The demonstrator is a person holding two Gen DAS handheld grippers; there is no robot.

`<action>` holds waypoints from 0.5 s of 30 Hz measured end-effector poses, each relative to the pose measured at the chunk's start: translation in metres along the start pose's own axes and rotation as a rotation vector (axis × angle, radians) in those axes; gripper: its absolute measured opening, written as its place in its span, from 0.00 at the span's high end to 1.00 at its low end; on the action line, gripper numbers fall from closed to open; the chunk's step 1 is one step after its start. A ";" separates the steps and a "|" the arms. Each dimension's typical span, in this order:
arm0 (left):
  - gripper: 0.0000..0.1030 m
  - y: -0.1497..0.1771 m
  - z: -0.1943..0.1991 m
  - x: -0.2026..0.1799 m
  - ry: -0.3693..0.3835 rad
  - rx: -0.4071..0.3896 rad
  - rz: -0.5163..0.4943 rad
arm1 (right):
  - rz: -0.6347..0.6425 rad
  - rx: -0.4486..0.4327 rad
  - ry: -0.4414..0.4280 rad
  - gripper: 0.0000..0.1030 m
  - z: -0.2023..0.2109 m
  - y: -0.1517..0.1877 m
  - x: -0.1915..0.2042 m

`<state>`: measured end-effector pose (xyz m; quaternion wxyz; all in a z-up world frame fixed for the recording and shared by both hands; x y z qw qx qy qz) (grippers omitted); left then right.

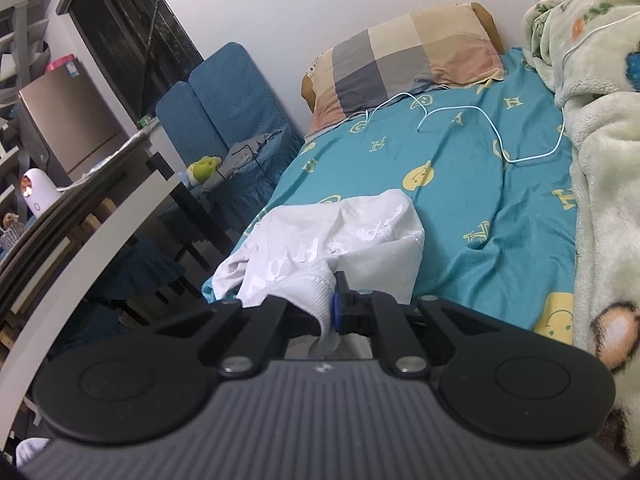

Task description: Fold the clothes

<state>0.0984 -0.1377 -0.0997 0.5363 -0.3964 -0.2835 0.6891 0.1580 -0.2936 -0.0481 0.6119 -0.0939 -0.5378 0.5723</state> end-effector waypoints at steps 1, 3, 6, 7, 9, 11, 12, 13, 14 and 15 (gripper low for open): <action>0.21 0.000 0.000 -0.001 -0.018 -0.006 0.020 | -0.003 0.000 -0.005 0.93 0.000 0.000 -0.001; 0.21 -0.004 -0.002 0.004 -0.078 -0.016 0.054 | -0.005 -0.003 -0.013 0.93 0.000 0.001 0.000; 0.21 -0.012 -0.007 0.022 -0.158 -0.001 0.122 | -0.006 -0.019 -0.018 0.93 0.003 0.000 0.000; 0.21 -0.014 -0.010 0.030 -0.179 0.012 0.149 | -0.009 -0.029 -0.012 0.93 0.004 0.000 -0.001; 0.21 -0.015 -0.012 0.047 -0.206 0.055 0.192 | -0.004 -0.046 0.012 0.93 0.006 -0.001 -0.002; 0.21 -0.014 -0.009 0.063 -0.221 0.076 0.222 | 0.020 -0.055 0.046 0.93 0.007 -0.002 -0.002; 0.21 -0.014 -0.007 0.071 -0.228 0.082 0.236 | 0.030 -0.058 0.058 0.93 0.007 -0.001 -0.002; 0.20 -0.013 -0.004 0.078 -0.230 0.085 0.246 | 0.033 -0.058 0.061 0.93 0.006 -0.001 -0.002; 0.20 -0.014 -0.001 0.084 -0.227 0.087 0.250 | 0.034 -0.056 0.063 0.93 0.005 0.000 -0.002; 0.20 -0.015 0.003 0.088 -0.223 0.089 0.250 | 0.036 -0.054 0.068 0.93 0.004 0.002 -0.002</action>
Point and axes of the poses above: each gripper's, at about its wrist camera, not at the fingertips, and z roughly against the way its jaws point, x to its left, y to its underside, the point moved 7 cm from there along -z, roughly the way its jaws point, and after that the axes turned 5 degrees about -y, right-handed, at the moved point
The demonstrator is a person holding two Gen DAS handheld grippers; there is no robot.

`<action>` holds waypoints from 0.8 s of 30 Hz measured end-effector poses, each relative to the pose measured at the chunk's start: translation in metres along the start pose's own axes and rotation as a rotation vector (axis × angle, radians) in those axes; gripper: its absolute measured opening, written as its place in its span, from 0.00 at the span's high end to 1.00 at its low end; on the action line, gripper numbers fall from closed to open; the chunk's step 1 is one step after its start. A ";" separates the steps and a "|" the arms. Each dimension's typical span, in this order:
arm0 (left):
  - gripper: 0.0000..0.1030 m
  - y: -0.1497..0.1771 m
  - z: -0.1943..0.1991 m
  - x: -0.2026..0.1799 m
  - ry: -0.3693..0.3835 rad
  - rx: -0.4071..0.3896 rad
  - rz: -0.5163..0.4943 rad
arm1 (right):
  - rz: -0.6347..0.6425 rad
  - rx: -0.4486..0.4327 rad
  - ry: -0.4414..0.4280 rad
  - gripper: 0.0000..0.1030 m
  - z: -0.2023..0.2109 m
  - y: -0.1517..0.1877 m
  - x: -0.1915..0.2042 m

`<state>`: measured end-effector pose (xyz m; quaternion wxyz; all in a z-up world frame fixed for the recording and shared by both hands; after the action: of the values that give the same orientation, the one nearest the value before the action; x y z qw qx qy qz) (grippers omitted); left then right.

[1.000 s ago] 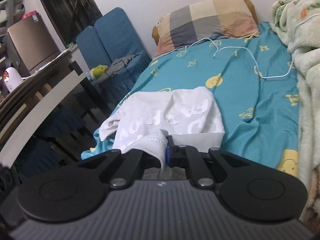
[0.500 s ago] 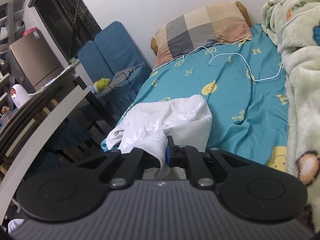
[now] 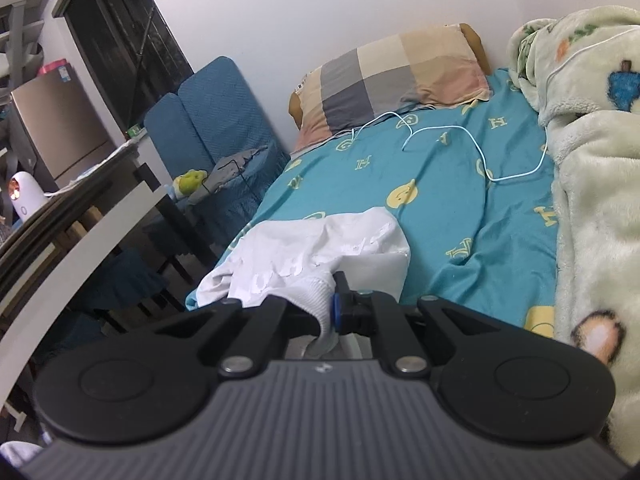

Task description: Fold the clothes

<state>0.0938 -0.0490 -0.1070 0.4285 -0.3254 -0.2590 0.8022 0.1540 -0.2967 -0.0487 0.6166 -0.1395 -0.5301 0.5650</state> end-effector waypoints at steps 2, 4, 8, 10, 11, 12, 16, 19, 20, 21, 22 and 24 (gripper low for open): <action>0.21 -0.003 0.008 0.006 0.006 0.007 -0.007 | -0.011 0.002 0.005 0.93 -0.002 0.001 -0.002; 0.21 -0.006 0.020 0.011 0.022 0.016 -0.014 | -0.029 0.004 0.007 0.93 -0.004 0.002 -0.005; 0.22 -0.002 0.043 0.019 0.054 0.051 -0.026 | -0.055 0.001 0.015 0.93 -0.006 0.001 -0.010; 0.22 0.006 0.049 0.023 0.065 0.073 -0.029 | -0.058 0.002 0.026 0.93 -0.006 0.001 -0.011; 0.22 0.010 0.050 0.024 0.069 0.085 -0.030 | -0.058 0.005 0.033 0.93 -0.005 0.002 -0.012; 0.22 0.015 0.051 0.025 0.073 0.095 -0.035 | -0.060 0.007 0.037 0.93 -0.005 0.002 -0.013; 0.22 0.031 0.051 0.012 0.077 0.084 -0.117 | -0.067 0.014 0.029 0.93 -0.006 0.004 -0.012; 0.22 0.036 0.048 0.001 0.078 0.037 -0.158 | -0.067 0.014 0.022 0.93 -0.006 0.004 -0.011; 0.22 0.037 0.046 -0.002 0.072 0.022 -0.166 | -0.067 0.014 0.019 0.93 -0.005 0.004 -0.010; 0.22 0.038 0.044 -0.005 0.064 0.013 -0.170 | -0.067 0.013 0.017 0.93 -0.005 0.004 -0.010; 0.22 0.039 0.041 -0.008 0.060 0.006 -0.172 | -0.067 0.013 0.014 0.93 -0.005 0.003 -0.010; 0.22 0.040 0.035 -0.012 0.056 -0.013 -0.174 | -0.066 0.013 0.008 0.93 -0.005 0.004 -0.009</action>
<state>0.0519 -0.0842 -0.1083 0.5017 -0.3266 -0.2794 0.7507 0.1578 -0.3008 -0.0576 0.6381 -0.1200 -0.5282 0.5472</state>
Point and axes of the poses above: each gripper's, at about its wrist camera, not at the fingertips, and z roughly against the way its jaws point, x to its left, y to its underside, the point moved 7 cm from there along -z, roughly the way its jaws point, and after that the axes turned 5 degrees about -y, right-handed, at the moved point
